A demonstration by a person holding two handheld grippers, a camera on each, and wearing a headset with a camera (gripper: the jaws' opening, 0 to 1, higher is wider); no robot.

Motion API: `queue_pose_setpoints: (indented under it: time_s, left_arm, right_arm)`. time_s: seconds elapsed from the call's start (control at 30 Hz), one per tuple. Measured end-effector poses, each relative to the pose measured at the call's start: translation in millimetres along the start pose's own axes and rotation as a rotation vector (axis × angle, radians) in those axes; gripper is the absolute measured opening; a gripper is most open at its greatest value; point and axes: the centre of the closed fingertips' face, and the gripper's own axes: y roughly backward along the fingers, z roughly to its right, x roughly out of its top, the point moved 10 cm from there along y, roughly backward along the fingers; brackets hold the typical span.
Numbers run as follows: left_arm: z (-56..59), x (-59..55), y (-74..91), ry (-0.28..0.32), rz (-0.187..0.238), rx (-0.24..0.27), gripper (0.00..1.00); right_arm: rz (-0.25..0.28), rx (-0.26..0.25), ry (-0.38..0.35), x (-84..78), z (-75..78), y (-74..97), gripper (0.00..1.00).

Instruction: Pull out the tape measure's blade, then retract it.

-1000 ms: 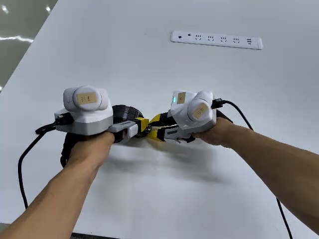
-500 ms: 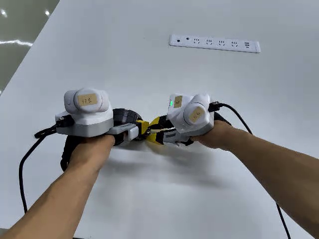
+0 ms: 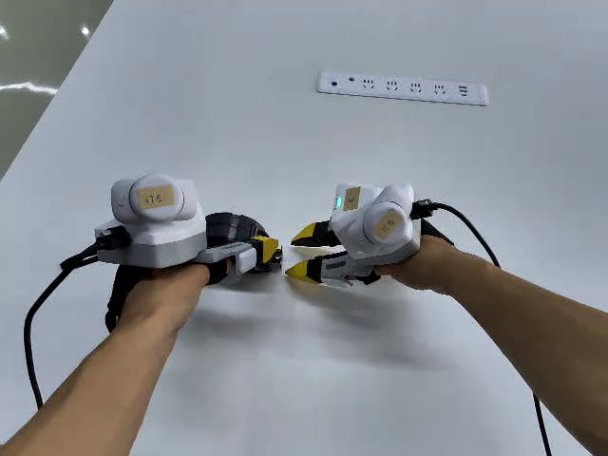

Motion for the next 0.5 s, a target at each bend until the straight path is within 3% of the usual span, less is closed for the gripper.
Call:
queue_pose_setpoints:
  time_s: [0.5]
  left_arm:
    - [-5.5,-8.5,13.8,-0.094,-0.027,-0.046,0.7]
  right_arm:
    - [-0.028,-0.045,-0.056,-17.7,-6.6,32.9,0.37]
